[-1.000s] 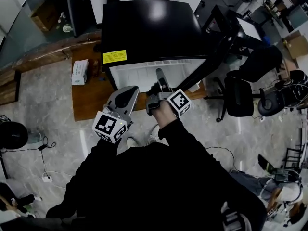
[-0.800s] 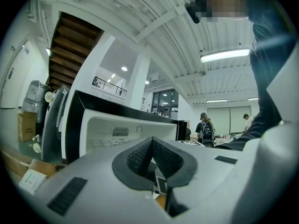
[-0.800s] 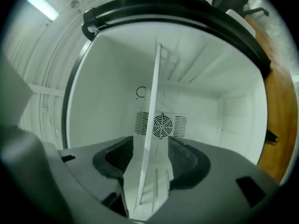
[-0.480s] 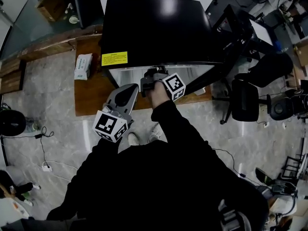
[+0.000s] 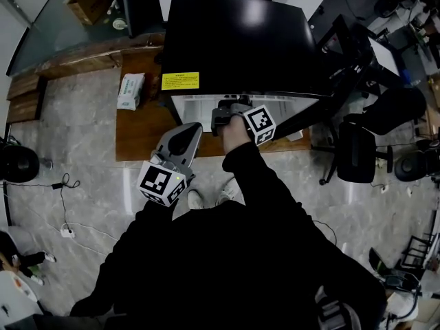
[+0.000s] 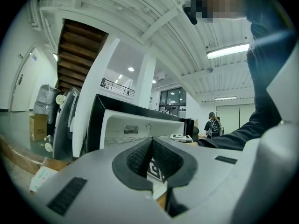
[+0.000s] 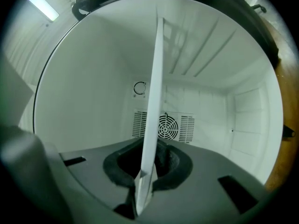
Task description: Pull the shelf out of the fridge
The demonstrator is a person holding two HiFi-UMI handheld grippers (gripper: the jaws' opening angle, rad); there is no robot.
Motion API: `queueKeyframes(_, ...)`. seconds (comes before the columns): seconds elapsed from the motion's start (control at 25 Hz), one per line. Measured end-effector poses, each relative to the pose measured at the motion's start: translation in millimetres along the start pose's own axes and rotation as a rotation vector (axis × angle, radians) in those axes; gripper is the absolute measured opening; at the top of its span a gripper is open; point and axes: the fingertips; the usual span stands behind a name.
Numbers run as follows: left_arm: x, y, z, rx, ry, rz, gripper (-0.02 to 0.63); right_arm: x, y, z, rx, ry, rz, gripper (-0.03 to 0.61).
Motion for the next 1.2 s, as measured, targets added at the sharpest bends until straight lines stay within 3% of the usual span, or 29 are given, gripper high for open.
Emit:
queueKeyframes(0.32,-21.3,-6.4,-12.4,0.016,0.016,-0.019,0.006,-25.8,6.7,2.7,0.003,-0.004,-0.005,0.031)
queueKeyframes(1.2,-52.1,-9.8,-70.6,0.061,0.166,-0.036,0.006,-148.7,41.1,13.1,0.017,-0.007,0.002,0.031)
Point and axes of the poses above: the fingertips, and each gripper's own axes: x forward along the fingers, z to its left, y out of its underside, and after that the axes turned 11 degrees about z, right-handed
